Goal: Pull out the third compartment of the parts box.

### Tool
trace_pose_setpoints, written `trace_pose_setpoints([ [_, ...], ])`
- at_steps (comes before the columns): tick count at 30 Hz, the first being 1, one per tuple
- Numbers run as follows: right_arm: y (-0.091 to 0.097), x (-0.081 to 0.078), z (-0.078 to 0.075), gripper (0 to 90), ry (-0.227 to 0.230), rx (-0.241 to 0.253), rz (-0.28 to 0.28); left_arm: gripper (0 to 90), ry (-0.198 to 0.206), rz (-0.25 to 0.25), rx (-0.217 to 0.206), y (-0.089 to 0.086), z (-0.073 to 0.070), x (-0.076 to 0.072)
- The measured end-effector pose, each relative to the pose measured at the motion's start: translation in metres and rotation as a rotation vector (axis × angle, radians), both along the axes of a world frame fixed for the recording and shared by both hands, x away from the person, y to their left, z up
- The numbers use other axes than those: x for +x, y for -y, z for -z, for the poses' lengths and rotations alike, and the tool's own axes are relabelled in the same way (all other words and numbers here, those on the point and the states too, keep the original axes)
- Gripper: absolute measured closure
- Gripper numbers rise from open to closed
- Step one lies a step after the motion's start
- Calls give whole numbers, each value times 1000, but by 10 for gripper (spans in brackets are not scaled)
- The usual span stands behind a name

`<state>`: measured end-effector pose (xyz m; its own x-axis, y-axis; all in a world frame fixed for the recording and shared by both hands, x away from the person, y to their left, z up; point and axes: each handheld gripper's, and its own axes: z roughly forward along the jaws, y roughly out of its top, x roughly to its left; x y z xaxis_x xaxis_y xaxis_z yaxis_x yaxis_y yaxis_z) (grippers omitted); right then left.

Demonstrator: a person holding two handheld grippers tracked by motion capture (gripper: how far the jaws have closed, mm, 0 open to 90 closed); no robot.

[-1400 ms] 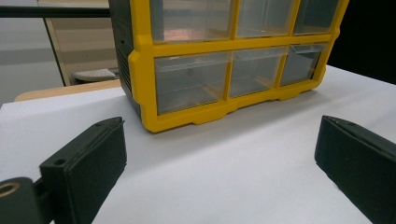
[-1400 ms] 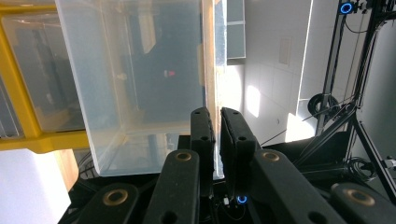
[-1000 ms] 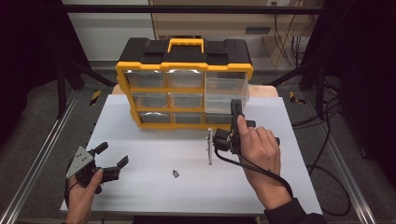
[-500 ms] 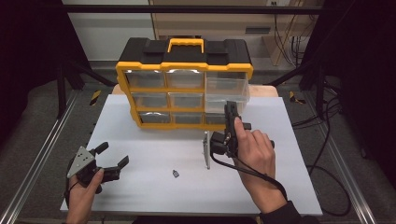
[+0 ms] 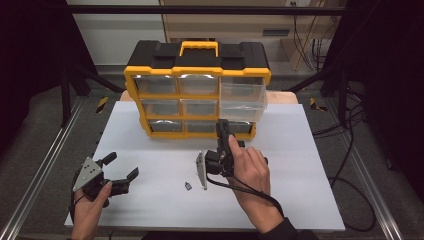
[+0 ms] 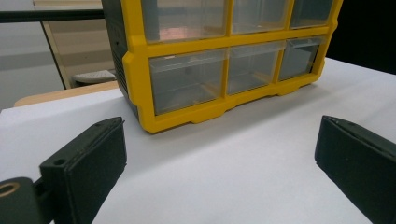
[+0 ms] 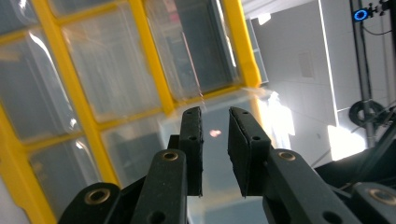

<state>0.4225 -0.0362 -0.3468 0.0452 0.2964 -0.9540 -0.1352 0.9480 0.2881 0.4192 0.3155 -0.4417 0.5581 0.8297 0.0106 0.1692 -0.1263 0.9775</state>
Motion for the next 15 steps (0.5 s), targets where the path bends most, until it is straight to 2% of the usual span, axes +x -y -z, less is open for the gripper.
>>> trace_pose_setpoints([
  [5,-5,5,5,735,-29,54,-21,19,-2,-9,-12,-2,1,1],
  [7,-5,7,7,699,-50,56,-27,18,2,-12,-18,-3,0,1],
  [13,0,9,10,535,-112,131,-46,16,6,-22,-11,-2,1,1],
  [15,0,8,9,488,-129,137,-46,17,6,-23,-5,-1,2,1],
])
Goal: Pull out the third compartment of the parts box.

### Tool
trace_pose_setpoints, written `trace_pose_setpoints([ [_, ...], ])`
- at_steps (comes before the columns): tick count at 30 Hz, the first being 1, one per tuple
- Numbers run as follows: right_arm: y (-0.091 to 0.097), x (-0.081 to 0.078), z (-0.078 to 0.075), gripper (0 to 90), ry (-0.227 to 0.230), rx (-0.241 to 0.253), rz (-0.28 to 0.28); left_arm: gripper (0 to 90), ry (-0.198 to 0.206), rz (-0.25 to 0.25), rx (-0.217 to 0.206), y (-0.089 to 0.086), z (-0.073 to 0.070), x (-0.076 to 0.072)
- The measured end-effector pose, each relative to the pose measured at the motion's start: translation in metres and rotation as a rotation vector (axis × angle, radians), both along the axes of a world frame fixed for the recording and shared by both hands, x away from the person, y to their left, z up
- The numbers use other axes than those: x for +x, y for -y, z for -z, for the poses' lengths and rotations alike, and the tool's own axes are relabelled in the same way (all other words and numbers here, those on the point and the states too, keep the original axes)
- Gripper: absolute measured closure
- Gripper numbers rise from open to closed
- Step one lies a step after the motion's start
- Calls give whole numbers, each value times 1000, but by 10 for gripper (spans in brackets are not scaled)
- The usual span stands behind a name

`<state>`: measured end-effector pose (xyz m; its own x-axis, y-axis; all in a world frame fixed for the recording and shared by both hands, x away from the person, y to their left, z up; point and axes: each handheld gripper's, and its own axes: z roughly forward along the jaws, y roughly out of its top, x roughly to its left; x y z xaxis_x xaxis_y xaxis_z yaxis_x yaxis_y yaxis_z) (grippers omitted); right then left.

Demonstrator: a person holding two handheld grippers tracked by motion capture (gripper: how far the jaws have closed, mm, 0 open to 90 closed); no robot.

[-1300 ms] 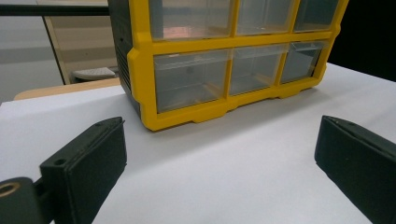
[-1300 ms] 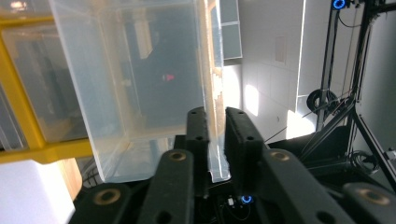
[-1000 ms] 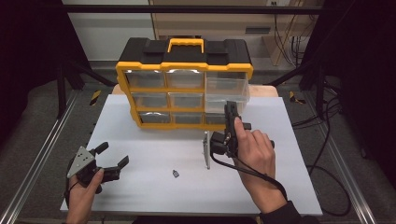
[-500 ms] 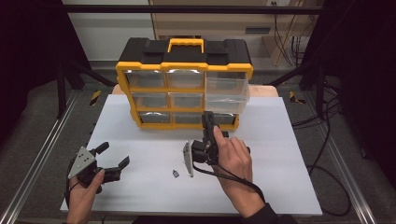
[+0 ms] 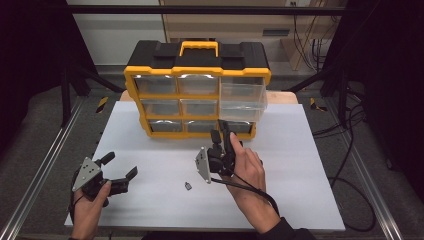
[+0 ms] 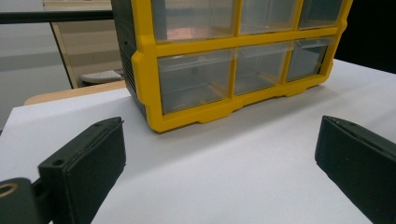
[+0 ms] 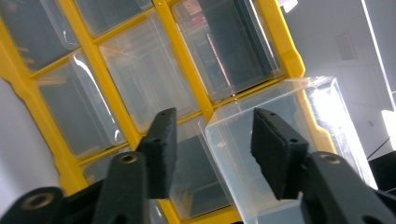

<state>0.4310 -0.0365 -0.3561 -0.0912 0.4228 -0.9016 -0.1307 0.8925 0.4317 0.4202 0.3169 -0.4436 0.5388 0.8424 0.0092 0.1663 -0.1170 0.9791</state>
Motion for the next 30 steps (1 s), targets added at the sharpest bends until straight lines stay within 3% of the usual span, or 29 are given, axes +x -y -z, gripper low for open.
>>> trace_pose_setpoints([
  [6,0,0,1,311,-70,77,-22,15,7,-3,-6,-1,-2,-6],
  [9,-3,1,5,214,-98,69,9,15,10,-1,-11,-2,-3,-8],
  [17,-15,-1,18,117,-163,150,4,15,5,1,-25,-5,-3,-5],
  [23,-10,3,33,125,-267,275,-21,15,10,10,-15,-2,-4,-3],
  [30,-5,11,47,118,-461,414,-48,15,10,11,-9,-2,-4,-3],
])
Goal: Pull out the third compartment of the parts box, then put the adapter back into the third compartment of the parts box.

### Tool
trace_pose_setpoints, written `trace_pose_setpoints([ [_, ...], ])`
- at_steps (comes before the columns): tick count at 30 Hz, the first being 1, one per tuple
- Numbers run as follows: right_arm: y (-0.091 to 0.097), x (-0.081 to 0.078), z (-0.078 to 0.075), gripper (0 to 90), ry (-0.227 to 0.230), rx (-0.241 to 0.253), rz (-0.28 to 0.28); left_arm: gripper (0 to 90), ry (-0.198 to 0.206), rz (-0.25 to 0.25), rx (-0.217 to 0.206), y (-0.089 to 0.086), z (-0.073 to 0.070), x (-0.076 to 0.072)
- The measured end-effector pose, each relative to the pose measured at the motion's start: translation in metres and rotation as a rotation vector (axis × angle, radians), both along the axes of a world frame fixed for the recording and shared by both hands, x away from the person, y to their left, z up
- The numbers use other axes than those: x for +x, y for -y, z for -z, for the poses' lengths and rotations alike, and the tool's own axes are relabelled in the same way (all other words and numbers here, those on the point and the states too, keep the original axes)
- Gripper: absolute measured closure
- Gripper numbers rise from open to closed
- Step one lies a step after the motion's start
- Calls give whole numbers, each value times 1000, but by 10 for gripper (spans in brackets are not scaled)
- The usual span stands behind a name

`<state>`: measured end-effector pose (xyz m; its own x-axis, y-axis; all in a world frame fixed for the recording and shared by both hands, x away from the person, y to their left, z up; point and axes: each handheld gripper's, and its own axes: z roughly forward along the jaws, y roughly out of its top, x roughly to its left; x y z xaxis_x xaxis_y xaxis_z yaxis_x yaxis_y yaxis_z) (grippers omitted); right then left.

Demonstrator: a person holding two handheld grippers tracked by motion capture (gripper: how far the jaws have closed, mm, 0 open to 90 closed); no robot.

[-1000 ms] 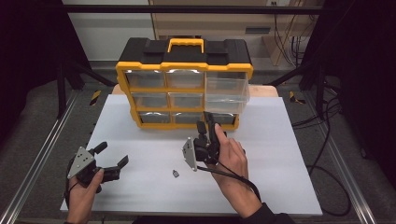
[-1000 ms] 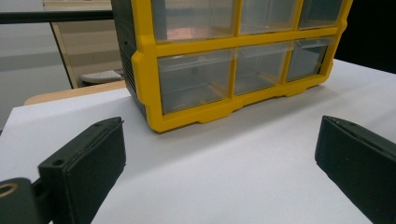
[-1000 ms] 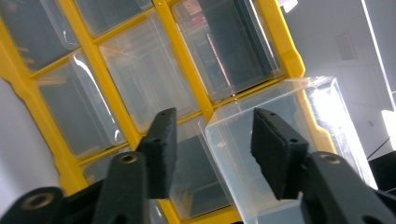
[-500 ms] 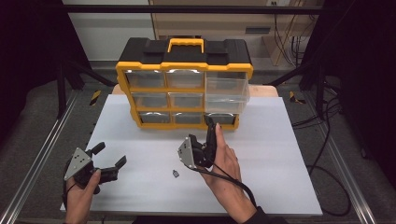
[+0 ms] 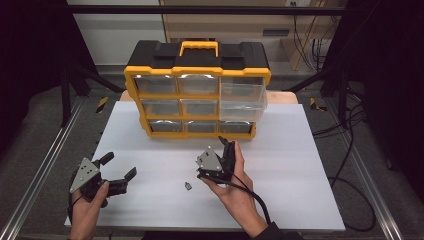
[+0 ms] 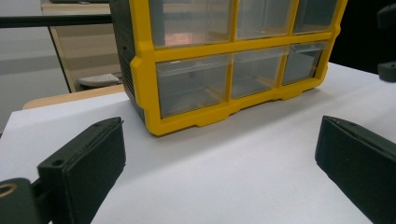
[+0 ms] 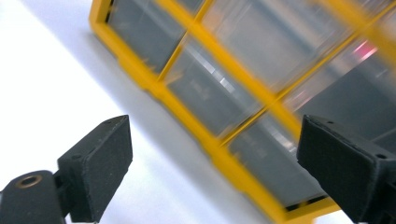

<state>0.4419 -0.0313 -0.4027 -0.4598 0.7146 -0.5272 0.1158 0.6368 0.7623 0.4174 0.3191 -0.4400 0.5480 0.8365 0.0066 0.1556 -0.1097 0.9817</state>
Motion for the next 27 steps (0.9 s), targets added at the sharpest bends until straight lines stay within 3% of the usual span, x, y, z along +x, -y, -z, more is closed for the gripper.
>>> trace_pose_setpoints([
  [3,4,4,5,115,-56,31,-2,15,-1,-2,-5,0,0,2],
  [9,10,10,9,103,-115,91,-11,15,-1,-1,-6,0,0,1],
  [17,16,16,11,102,-277,223,-59,15,1,2,1,1,0,1],
  [21,15,18,12,113,-343,247,-85,15,1,6,2,1,0,2],
  [27,12,18,15,103,-398,262,-121,15,0,1,0,1,0,2],
])
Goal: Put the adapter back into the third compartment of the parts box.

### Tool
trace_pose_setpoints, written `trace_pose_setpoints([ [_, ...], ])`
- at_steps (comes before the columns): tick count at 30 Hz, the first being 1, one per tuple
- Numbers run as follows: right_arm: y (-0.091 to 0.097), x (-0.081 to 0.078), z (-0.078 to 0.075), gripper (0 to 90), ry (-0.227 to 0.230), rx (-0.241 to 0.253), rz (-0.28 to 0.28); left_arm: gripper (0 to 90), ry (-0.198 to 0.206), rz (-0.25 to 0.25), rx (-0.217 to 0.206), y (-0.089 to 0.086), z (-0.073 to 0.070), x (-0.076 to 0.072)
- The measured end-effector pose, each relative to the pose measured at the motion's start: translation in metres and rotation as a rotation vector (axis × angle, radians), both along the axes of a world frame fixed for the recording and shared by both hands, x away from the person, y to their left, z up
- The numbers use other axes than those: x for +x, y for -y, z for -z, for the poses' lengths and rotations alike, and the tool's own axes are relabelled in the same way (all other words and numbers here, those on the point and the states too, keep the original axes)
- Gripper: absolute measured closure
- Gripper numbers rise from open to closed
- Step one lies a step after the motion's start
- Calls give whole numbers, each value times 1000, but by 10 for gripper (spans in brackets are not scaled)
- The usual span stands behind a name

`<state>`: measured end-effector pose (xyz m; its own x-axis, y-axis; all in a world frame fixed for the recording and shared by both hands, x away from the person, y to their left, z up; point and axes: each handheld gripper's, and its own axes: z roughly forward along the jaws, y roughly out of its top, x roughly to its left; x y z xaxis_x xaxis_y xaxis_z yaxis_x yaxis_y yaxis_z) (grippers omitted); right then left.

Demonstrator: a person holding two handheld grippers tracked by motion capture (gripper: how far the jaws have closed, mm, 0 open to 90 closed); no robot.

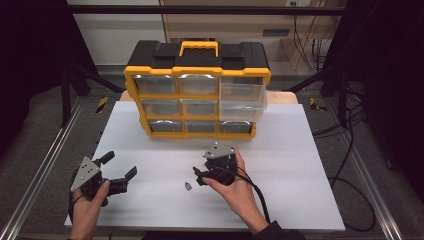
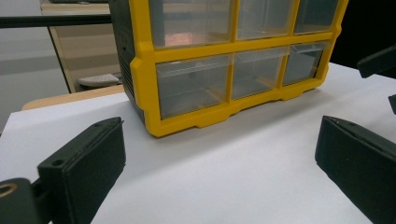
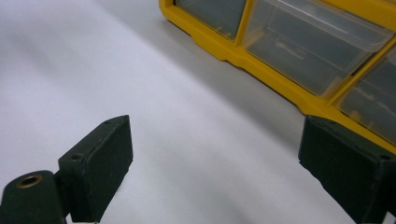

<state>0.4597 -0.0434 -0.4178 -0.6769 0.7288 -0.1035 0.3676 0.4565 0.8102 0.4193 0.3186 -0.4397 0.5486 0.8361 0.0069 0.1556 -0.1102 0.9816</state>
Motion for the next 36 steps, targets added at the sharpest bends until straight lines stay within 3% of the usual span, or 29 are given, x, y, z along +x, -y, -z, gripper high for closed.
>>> trace_pose_setpoints([
  [11,-5,2,4,86,-74,37,-7,15,3,-6,-5,-2,0,0],
  [22,-10,4,11,99,-131,29,-17,14,6,-12,-10,-3,0,2],
  [36,-33,-3,35,88,-226,22,-63,13,10,-9,-15,-4,-1,2],
])
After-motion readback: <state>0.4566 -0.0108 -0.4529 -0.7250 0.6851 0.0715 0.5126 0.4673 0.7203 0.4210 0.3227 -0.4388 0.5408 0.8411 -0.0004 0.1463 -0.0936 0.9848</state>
